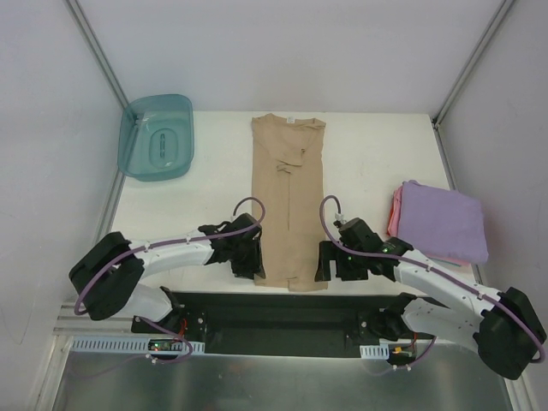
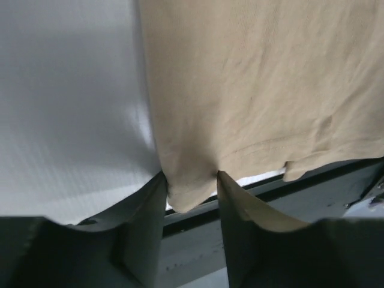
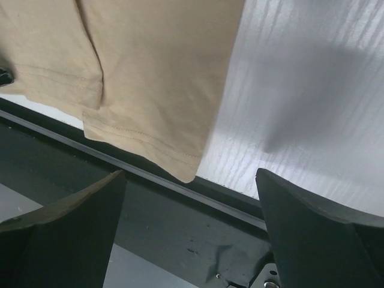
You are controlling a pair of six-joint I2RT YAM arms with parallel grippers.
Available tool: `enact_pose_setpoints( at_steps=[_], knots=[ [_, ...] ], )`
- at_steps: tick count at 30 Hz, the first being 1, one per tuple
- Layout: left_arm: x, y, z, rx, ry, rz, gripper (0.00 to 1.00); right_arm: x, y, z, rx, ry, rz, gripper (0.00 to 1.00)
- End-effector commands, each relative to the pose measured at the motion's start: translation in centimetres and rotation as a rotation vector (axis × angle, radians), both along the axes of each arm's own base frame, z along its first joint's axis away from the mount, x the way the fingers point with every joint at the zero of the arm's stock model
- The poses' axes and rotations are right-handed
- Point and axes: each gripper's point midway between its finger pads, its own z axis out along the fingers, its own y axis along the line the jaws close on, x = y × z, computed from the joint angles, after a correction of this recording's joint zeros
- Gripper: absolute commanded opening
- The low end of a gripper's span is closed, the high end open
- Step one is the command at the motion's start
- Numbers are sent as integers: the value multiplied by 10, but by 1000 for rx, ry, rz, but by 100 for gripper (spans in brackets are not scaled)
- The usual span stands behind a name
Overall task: Fold and stack the t-shirts
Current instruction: Grab the bottom of the folded rectangular tshirt with both arms
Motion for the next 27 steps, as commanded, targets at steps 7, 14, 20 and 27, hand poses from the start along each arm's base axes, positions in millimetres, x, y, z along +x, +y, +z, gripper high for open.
enact_pose_setpoints(
  at_steps=[7, 14, 20, 27],
  knots=[
    [-15, 4, -8, 14, 59, -26, 0, -8, 9, -9, 28, 73, 14, 88],
    [-24, 13, -14, 23, 88, -9, 0, -15, 21, -18, 59, 131, 54, 65],
    [-24, 13, -11, 13, 80, 7, 0, -26, 36, -22, 91, 169, 98, 35],
    [-35, 7, 10, -78, 38, 2, 0, -47, 41, -4, 150, 147, 157, 1]
  ],
)
